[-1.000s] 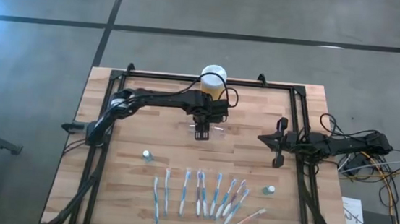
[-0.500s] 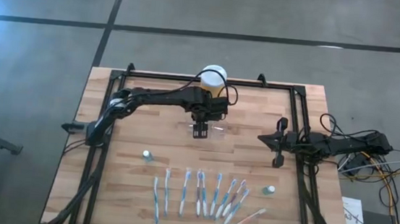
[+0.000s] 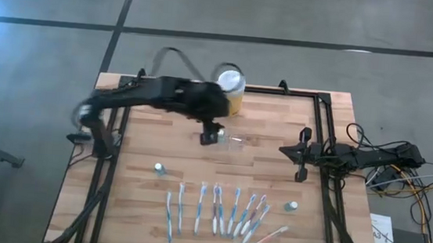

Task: Pick & Place toothbrushing station
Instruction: Put the blue mouthwash into the middle of the transparent organizer

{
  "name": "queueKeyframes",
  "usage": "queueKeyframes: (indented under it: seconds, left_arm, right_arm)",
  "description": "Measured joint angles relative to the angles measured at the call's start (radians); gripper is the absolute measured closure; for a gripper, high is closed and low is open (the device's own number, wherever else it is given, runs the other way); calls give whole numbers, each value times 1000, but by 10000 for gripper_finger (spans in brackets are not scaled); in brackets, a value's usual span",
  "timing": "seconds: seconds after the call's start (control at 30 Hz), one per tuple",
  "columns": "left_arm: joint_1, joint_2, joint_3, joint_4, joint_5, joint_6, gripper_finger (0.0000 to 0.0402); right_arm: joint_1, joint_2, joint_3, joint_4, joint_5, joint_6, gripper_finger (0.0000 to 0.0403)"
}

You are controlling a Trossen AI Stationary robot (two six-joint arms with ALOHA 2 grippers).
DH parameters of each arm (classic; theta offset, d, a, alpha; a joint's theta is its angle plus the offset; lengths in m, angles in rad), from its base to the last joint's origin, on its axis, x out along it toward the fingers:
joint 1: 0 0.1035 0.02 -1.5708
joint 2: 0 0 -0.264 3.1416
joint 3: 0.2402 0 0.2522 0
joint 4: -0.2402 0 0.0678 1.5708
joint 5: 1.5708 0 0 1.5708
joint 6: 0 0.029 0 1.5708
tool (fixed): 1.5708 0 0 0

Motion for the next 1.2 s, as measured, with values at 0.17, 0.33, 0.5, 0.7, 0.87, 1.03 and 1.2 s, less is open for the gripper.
queueKeyframes:
  seconds: [0.17,0.33,0.5,0.7,0.87,1.03,1.2]
  left_arm:
    - [-94,-267,-255,236,-92,-97,280]
    - [-218,-527,-564,398,-243,-130,386]
    - [-284,-786,-896,582,-328,-122,387]
    - [-282,-1047,-1252,800,-306,-128,396]
    - [-285,-1225,-1546,1136,-124,-57,398]
    - [-279,-1350,-1730,1237,-105,-57,398]
    - [-277,-1455,-1818,1244,-105,-56,399]
  right_arm:
    - [0,0,0,0,0,4,394]
    - [0,0,0,0,0,12,394]
    - [0,0,0,1,0,19,394]
    - [0,0,0,2,0,26,394]
    - [0,0,0,3,0,26,394]
    - [0,0,0,3,0,23,394]
    - [0,0,0,3,0,20,394]
